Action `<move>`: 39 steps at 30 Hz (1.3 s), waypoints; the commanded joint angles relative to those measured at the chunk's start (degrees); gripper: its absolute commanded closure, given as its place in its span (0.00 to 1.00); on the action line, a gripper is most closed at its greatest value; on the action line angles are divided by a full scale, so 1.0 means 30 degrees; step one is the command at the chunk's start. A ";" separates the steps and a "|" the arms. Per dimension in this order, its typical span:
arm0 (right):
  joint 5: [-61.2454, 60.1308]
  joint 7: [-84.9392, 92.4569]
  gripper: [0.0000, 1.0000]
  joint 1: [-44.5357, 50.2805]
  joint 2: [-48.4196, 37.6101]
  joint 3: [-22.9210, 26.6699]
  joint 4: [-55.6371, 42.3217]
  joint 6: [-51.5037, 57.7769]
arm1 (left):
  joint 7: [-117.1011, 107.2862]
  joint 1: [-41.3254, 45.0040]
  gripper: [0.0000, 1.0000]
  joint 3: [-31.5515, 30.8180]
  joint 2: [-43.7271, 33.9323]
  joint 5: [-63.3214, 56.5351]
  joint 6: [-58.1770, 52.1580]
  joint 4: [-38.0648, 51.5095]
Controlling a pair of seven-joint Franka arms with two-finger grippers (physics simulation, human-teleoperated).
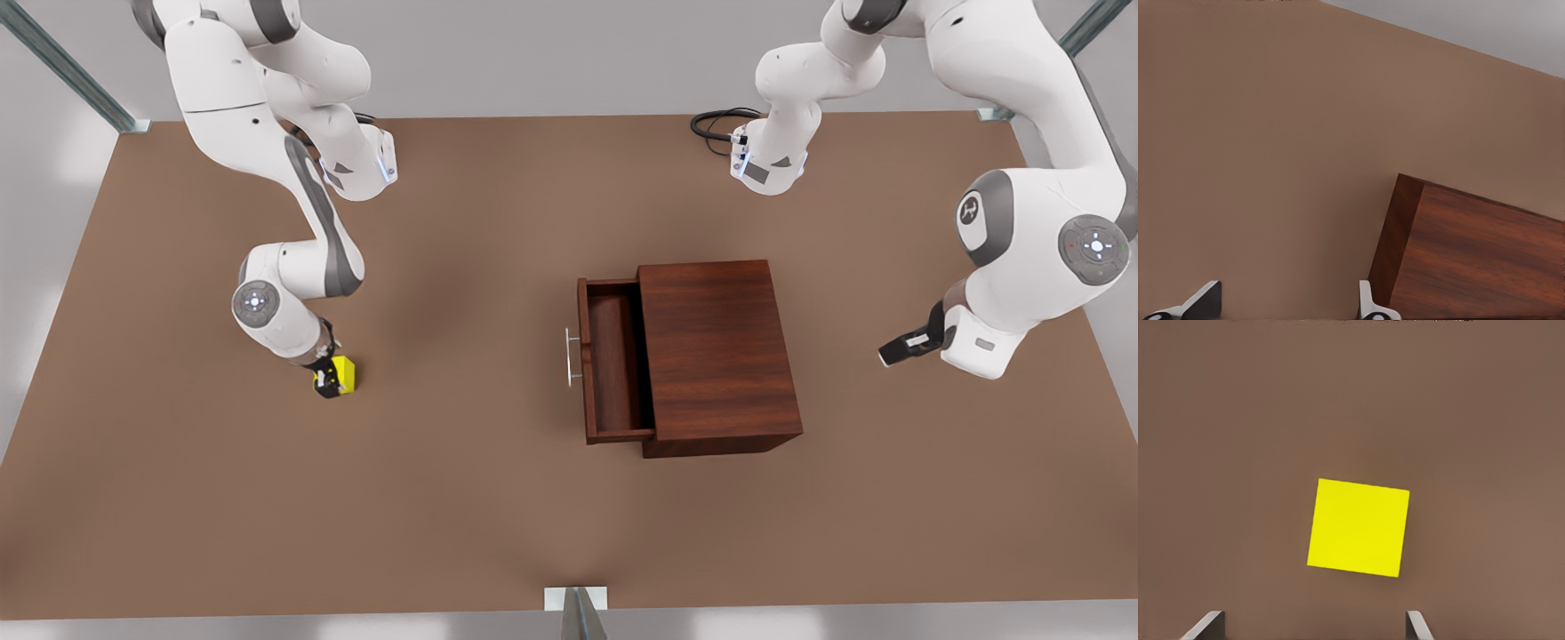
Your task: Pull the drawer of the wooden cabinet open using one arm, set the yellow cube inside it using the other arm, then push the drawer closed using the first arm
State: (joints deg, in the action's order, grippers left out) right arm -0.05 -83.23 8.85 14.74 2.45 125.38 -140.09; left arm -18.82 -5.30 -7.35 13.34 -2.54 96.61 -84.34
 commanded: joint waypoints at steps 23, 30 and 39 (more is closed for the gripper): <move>0.0867 -0.1055 0.00 -0.0696 0.2028 0.0004 0.0835 -0.2170 | 0.9966 -0.1572 0.00 -0.0042 0.1208 0.0700 -0.0622 0.1481; 0.0925 -0.1055 0.00 -0.0754 0.2848 0.0062 0.0601 -0.2962 | 0.9908 -0.1455 0.00 -0.0481 -0.0228 0.0700 -0.1647 0.1481; 0.1453 -0.1465 0.07 -0.1282 0.2878 0.0092 0.0542 -0.2962 | 0.9234 -0.1103 0.00 -0.0540 -0.0140 -0.0003 -0.1706 0.1423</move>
State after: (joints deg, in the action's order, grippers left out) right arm 4.18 -86.17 5.01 23.42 2.72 127.01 -148.66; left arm 7.79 -8.58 -8.94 12.98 -2.01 92.11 -80.11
